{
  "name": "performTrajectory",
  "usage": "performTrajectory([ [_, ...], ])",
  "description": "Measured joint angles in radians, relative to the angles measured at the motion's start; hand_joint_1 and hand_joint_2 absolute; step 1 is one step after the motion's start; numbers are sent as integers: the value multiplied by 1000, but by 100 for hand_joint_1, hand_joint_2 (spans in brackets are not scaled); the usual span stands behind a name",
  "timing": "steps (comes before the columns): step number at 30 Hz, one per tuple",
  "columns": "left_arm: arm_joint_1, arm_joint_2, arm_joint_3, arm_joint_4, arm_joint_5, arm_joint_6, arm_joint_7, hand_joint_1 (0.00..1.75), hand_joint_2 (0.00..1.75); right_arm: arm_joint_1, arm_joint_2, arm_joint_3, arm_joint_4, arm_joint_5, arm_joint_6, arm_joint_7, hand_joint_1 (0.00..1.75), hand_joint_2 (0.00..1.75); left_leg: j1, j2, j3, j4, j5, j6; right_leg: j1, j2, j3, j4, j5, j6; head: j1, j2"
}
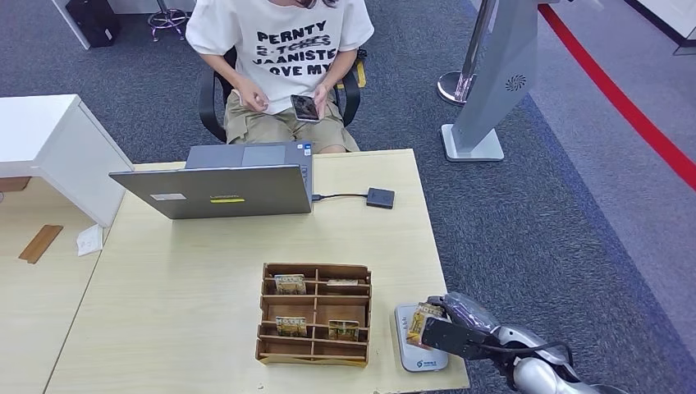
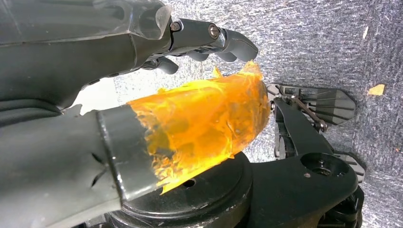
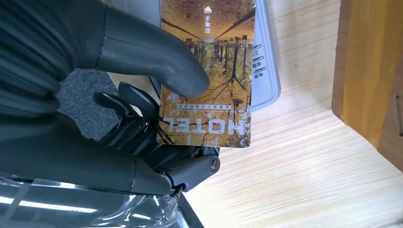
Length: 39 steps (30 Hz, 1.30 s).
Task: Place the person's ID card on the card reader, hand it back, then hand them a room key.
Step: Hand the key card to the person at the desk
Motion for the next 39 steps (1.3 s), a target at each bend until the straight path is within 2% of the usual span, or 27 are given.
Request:
performTrajectory([
  [39, 0, 0, -6, 0, 7, 3, 0, 0, 0, 22, -1, -17, -13, 11, -6, 3, 175, 175, 0, 0, 0, 0, 0, 0, 0, 0, 0, 0, 0, 0, 0, 0],
])
